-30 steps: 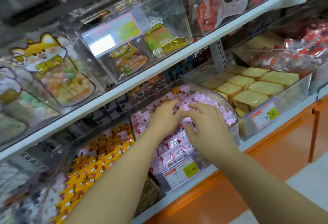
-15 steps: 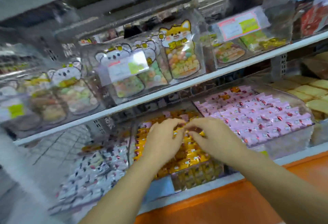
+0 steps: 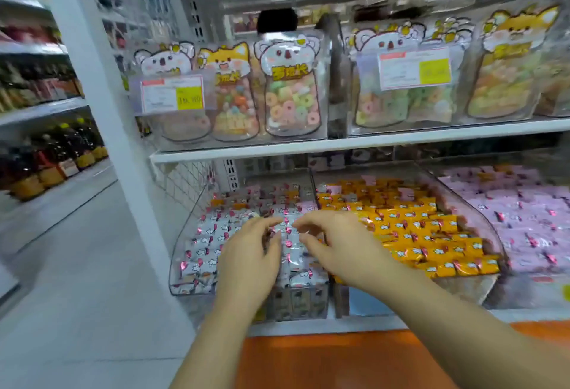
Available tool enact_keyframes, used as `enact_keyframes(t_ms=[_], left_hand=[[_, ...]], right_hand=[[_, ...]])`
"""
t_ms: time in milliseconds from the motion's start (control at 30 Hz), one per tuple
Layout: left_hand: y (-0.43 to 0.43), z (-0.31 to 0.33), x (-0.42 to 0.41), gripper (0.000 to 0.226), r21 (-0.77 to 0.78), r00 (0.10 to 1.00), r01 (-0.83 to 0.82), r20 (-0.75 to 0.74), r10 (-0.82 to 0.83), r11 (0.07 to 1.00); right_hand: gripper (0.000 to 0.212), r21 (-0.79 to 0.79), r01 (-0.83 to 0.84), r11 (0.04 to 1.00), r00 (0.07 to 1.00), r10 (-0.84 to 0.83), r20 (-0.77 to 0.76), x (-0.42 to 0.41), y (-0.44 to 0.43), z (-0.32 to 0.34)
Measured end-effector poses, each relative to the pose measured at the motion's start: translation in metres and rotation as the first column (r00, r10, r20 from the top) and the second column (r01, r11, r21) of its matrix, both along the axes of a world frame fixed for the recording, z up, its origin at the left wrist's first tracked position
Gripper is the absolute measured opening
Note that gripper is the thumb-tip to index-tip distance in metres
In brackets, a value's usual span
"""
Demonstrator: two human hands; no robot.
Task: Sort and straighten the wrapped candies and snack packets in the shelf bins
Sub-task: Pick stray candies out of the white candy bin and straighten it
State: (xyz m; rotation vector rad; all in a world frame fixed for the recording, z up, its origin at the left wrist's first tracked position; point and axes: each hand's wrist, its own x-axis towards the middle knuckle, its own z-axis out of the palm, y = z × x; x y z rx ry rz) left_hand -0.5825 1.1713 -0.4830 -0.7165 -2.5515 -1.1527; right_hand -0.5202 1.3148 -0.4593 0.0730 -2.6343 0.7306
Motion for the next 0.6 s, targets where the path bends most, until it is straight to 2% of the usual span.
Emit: enact_keyframes(t_ms=[133, 233, 400, 533, 600], left_hand=[[-0.025, -0.005, -0.011, 0.028, 0.106, 0.996, -0.012, 0.087, 0.003, 0.994], [-0.046, -0.012, -0.017, 0.031, 0.117, 0.987, -0.012, 0.162, -0.007, 0.993], [-0.064, -0.013, -0.033, 0.038, 0.152, 0.952, -0.034, 0.305, -0.014, 0.988], [-0.061, -0.008, -0.035, 0.040, 0.051, 0.955, -0.069, 0.293, 0.051, 0.996], [-0.055, -0.004, -0.035, 0.040, -0.012, 0.956, -0.071, 0.285, 0.071, 0.997]], right_hand=[[0.031, -0.025, 0.010, 1.000, 0.999, -0.008, 0.054, -0.033, -0.027, -0.002], [0.033, -0.075, 0.075, 0.994, 0.992, -0.066, 0.112, -0.061, -0.042, -0.004], [0.048, -0.041, 0.153, 0.987, 0.958, -0.138, 0.251, -0.095, -0.056, -0.008], [0.054, 0.017, 0.136, 0.991, 0.925, -0.133, 0.355, -0.102, -0.055, -0.008], [0.050, -0.026, 0.179, 0.984, 0.943, -0.164, 0.291, -0.101, -0.050, -0.003]])
